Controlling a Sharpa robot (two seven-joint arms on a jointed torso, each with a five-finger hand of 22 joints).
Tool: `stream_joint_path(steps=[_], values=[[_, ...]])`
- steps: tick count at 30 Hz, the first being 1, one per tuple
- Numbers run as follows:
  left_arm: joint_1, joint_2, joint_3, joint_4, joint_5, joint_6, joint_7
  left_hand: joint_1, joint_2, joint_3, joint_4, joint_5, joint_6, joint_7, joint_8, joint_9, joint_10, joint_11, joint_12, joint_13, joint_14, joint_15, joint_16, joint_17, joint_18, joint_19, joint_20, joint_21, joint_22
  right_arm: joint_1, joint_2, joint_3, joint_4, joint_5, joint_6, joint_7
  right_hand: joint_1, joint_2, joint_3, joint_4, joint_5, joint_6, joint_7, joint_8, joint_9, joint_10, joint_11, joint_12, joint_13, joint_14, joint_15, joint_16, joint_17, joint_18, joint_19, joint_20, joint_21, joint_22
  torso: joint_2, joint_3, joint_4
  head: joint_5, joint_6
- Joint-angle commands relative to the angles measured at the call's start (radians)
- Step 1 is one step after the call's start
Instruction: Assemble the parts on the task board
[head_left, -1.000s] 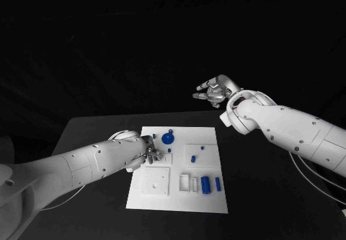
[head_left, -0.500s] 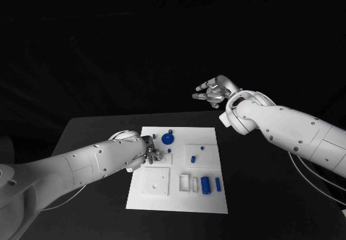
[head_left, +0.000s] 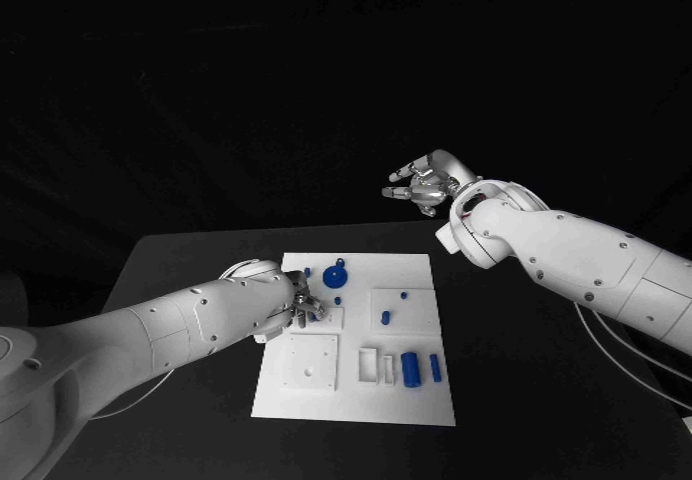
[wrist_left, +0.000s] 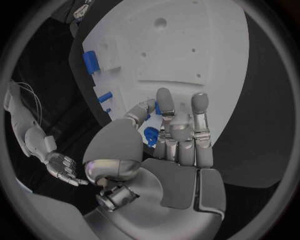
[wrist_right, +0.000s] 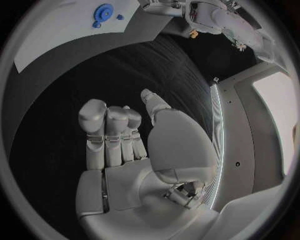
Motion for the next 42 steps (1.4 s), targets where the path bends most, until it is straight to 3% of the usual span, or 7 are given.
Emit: stream_joint_path(steps=[1, 17, 20, 22, 23, 29, 42], values=[[-0.005, 0.008, -0.001, -0.002, 0.004, 0.043, -0.003, 0.024, 0.016, 0.015, -0.021, 0.003, 0.119, -0.094, 0.003, 0.104, 0.044, -0.007, 0.005, -0.001, 0.003, -0.003, 0.003, 0.002, -0.005, 0.009, 0.0, -0.003, 0.015, 0.0, 0.002, 0.001, -0.001, -0.01, 0.016, 0.002, 0.002, 0.008, 0.0, -0.007, -0.002, -0.001, 0.001, -0.002, 0.0, -0.007, 0.002, -0.004, -0.001, -0.003, 0.003, -0.007, -0.001, 0.009, 0.023, 0.006, -0.003, 0.107, 0.0, 0.0004, -0.0001, -0.001, 0.0], [-0.005, 0.024, -0.001, -0.018, -0.004, 0.06, -0.003, 0.018, 0.018, 0.011, -0.022, 0.003, 0.134, -0.098, 0.003, 0.109, 0.045, -0.007, 0.023, -0.013, 0.01, 0.0, 0.011, 0.025, -0.004, 0.013, 0.004, -0.008, 0.017, 0.0, 0.006, 0.001, -0.003, -0.011, 0.019, 0.001, 0.001, 0.009, 0.002, -0.01, 0.002, -0.001, 0.001, -0.002, 0.0, -0.007, 0.002, -0.004, 0.0, -0.002, 0.003, -0.006, -0.001, 0.009, 0.023, 0.006, -0.002, 0.108, 0.0, 0.0003, 0.0001, -0.004, 0.002], [-0.005, 0.027, -0.001, -0.023, -0.005, 0.052, -0.001, 0.013, 0.011, -0.009, -0.011, -0.057, 0.134, -0.099, 0.002, 0.109, 0.044, -0.007, 0.024, -0.017, 0.008, 0.001, 0.008, 0.021, -0.005, 0.012, 0.005, -0.011, 0.016, 0.0, 0.006, 0.001, -0.004, -0.011, 0.021, 0.001, 0.001, 0.009, 0.002, -0.01, 0.002, -0.001, 0.001, -0.002, 0.0, -0.007, 0.002, -0.004, 0.0, -0.002, 0.003, -0.006, -0.001, 0.009, 0.023, 0.006, -0.002, 0.108, 0.0, 0.0, 0.0008, -0.005, 0.002], [-0.005, 0.028, -0.001, -0.024, -0.009, 0.043, 0.001, 0.001, -0.024, -0.063, 0.024, -0.137, 0.129, -0.103, 0.001, 0.099, 0.044, -0.007, 0.013, -0.025, 0.002, 0.002, -0.006, 0.004, -0.009, 0.009, 0.006, -0.018, 0.014, 0.0, 0.006, 0.001, -0.004, -0.011, 0.022, 0.001, 0.001, 0.009, 0.002, -0.01, 0.002, -0.001, 0.001, -0.002, 0.0, -0.007, 0.002, -0.004, 0.0, -0.002, 0.003, -0.006, -0.001, 0.009, 0.023, 0.006, -0.002, 0.108, 0.0, -0.0006, 0.0009, -0.006, 0.002], [-0.005, 0.028, -0.001, -0.025, -0.01, 0.039, 0.002, -0.005, -0.036, -0.08, 0.04, -0.148, 0.125, -0.104, 0.001, 0.091, 0.044, -0.006, 0.006, -0.028, -0.002, 0.003, -0.014, -0.008, -0.01, 0.008, 0.007, -0.021, 0.013, 0.0, 0.006, 0.001, -0.004, -0.011, 0.022, 0.001, 0.001, 0.009, 0.002, -0.01, 0.002, -0.001, 0.001, -0.002, 0.0, -0.007, 0.002, -0.004, 0.0, -0.002, 0.003, -0.006, -0.001, 0.009, 0.023, 0.006, -0.002, 0.108, 0.0, -0.0004, 0.0007, -0.006, 0.002], [-0.005, 0.028, -0.001, -0.029, -0.016, 0.013, 0.006, 0.029, -0.075, -0.122, 0.134, -0.168, 0.12, -0.101, 0.002, 0.034, 0.043, -0.004, -0.012, -0.036, -0.01, 0.001, -0.036, -0.043, -0.017, 0.011, 0.003, -0.041, 0.015, 0.0, 0.005, 0.001, -0.004, -0.011, 0.023, 0.001, -0.002, 0.009, 0.003, -0.011, 0.004, -0.002, 0.001, -0.002, 0.0, -0.009, 0.002, -0.006, -0.002, -0.003, 0.003, -0.009, -0.002, 0.009, 0.023, 0.006, -0.005, 0.107, -0.001, -0.001, 0.001, -0.007, 0.003], [-0.005, 0.026, -0.001, -0.033, -0.017, 0.001, 0.008, 0.044, -0.121, -0.14, 0.221, -0.218, 0.127, -0.1, 0.002, 0.017, 0.043, -0.003, -0.017, -0.033, -0.014, 0.001, -0.041, -0.056, -0.019, 0.014, 0.003, -0.053, 0.017, 0.0, 0.004, 0.001, -0.004, -0.011, 0.024, 0.0, -0.002, 0.008, 0.003, -0.01, 0.004, -0.004, 0.002, -0.002, 0.0, -0.009, 0.002, -0.007, -0.003, -0.003, 0.003, -0.01, -0.003, 0.009, 0.023, 0.007, -0.005, 0.107, 0.0, -0.0012, 0.0015, -0.008, 0.003]])
